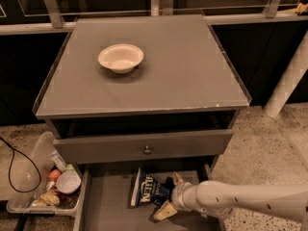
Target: Place blue chip bag into middle drawer
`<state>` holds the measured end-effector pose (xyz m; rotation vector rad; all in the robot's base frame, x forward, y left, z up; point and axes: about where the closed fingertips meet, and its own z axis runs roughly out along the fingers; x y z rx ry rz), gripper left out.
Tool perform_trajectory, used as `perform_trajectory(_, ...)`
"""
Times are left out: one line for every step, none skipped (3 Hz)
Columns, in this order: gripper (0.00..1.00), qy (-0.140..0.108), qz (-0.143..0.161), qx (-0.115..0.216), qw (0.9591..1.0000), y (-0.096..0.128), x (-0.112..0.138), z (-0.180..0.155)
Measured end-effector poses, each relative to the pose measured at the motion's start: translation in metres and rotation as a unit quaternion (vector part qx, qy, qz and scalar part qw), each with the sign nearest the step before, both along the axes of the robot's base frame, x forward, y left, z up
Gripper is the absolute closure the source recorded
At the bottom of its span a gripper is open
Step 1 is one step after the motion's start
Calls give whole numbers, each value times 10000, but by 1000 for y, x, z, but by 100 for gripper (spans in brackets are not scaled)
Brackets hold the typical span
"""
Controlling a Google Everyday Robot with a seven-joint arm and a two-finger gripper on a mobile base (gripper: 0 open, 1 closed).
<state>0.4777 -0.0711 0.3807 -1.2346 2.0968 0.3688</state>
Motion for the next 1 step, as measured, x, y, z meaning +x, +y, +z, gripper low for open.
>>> perform_trajectory(0,0,0,0,10000,0,0,0)
